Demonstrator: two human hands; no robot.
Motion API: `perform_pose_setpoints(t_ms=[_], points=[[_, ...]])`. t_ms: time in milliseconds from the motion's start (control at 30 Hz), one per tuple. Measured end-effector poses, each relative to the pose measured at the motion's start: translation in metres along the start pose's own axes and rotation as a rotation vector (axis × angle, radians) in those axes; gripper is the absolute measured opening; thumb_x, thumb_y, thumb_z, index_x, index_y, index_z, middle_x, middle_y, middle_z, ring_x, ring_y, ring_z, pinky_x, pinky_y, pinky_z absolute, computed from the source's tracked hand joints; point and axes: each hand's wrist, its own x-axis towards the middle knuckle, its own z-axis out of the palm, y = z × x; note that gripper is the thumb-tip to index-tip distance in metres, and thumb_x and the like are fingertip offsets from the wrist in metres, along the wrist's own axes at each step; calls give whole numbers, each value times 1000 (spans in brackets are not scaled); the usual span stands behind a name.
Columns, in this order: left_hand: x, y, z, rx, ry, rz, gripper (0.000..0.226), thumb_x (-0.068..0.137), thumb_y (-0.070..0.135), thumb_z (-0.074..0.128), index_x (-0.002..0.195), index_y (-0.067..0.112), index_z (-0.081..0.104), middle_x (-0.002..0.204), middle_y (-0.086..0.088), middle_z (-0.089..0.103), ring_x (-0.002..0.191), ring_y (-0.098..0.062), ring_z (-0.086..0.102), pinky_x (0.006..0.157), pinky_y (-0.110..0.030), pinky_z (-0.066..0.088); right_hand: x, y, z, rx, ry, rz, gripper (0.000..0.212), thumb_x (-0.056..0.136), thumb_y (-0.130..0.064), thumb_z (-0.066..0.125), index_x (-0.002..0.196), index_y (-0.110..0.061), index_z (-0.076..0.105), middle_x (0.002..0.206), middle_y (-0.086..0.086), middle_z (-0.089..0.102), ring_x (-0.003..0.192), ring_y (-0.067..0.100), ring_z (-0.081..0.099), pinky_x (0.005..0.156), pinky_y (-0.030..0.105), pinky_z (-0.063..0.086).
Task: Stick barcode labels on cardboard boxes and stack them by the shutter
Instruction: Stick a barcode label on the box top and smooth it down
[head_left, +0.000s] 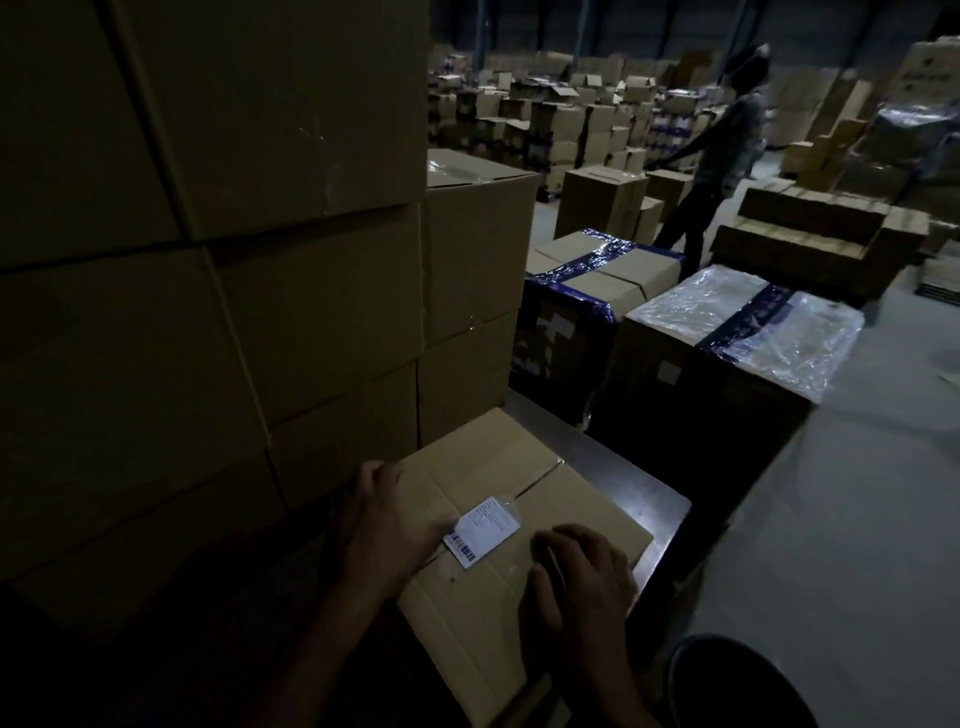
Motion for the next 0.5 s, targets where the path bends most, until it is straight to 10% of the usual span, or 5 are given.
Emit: perform_pose_setpoints(t_ms=[333,500], points=[[-19,7,-12,110,-122,-197,129,52,96,54,155,23,22,157,-8,30,146,-30,20,116,-43,21,90,28,-21,-41,-483,-198,53,75,-62,38,113,-36,65,118,-13,54,113,7,42,90,26,32],[-19,22,0,44,-113,-118,135,48,97,54,156,26,12,160,-3,21,146,-27,18,116,-50,18,78,9,-7,-46,-417,-193,42,78,-59,46,103,-34,68,105,-14,53,102,10,45,85,29,36]])
